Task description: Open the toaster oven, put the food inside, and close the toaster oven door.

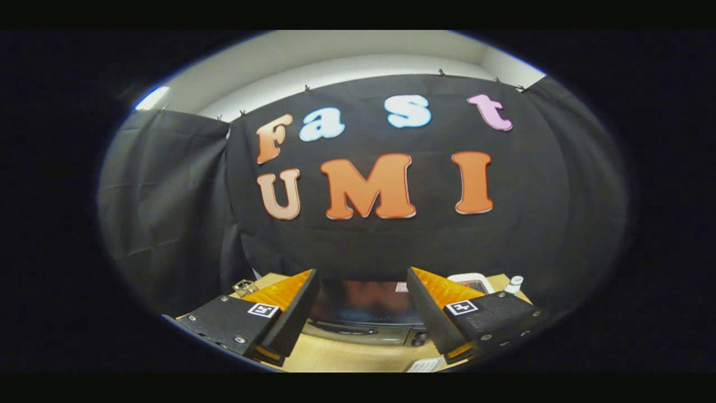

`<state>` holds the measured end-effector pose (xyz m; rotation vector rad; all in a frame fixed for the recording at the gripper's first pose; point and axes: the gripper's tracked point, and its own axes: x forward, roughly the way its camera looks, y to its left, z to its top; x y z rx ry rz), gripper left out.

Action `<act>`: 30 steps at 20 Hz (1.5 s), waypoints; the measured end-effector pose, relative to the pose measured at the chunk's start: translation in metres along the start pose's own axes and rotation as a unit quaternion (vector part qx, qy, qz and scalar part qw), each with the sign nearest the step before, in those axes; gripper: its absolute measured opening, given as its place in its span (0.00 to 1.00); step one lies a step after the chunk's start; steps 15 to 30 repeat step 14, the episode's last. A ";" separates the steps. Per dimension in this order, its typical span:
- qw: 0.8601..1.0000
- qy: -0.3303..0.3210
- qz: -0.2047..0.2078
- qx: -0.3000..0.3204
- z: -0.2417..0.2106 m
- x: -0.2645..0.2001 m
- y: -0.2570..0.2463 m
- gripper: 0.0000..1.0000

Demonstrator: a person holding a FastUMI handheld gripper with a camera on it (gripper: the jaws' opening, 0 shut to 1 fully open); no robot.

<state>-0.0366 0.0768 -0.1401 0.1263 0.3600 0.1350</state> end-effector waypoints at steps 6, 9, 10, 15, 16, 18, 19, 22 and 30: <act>0.996 -0.074 -0.039 -0.034 0.051 -0.013 -0.022 0.97; 0.991 -0.114 -0.040 -0.050 0.074 -0.018 -0.018 0.97; 0.990 -0.125 -0.030 -0.055 0.079 -0.021 -0.014 0.97; 0.988 -0.143 -0.014 -0.049 0.087 -0.024 -0.001 0.97; 0.988 -0.143 -0.014 -0.049 0.087 -0.024 -0.001 0.97; 0.988 -0.143 -0.014 -0.049 0.087 -0.024 -0.001 0.97; 0.988 -0.143 -0.014 -0.049 0.087 -0.024 -0.001 0.97; 0.988 -0.143 -0.014 -0.049 0.087 -0.024 -0.001 0.97; 0.988 -0.143 -0.014 -0.049 0.087 -0.024 -0.001 0.97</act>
